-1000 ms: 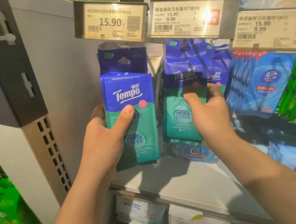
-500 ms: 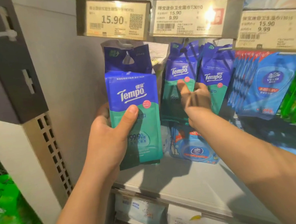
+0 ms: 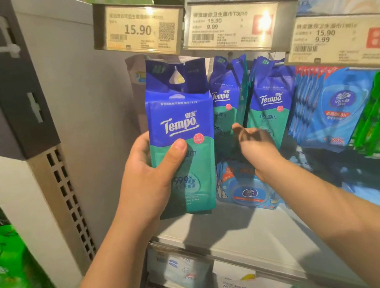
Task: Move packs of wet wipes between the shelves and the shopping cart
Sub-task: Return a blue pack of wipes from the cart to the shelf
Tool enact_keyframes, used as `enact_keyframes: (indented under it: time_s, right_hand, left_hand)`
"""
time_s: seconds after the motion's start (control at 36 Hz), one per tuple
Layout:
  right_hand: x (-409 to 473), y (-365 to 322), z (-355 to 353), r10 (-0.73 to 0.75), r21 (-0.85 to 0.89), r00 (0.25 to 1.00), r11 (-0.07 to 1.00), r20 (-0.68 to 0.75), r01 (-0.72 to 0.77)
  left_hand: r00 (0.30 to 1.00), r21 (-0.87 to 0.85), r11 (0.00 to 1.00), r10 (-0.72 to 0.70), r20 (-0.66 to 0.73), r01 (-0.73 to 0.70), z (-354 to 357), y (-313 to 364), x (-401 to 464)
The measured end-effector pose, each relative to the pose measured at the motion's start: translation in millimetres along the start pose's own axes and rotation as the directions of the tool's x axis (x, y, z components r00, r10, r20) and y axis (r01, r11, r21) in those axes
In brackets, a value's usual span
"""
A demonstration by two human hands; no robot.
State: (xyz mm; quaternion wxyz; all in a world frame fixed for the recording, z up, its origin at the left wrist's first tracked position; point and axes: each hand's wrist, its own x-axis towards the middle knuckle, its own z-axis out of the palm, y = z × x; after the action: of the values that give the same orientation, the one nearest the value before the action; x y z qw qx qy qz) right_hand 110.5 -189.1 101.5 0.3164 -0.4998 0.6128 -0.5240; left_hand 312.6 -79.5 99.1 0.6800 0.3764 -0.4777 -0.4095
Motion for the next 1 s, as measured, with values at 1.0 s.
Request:
enact_keyframes:
  time_s: [1.0]
  right_hand:
    - [-126.4,-22.5,-28.9,-0.516,0.174,0.812,0.856,0.273,0.486]
  left_hand:
    - [0.951,-0.096,0.987,0.147,0.272,-0.125,29.5,18.0,-6.6]
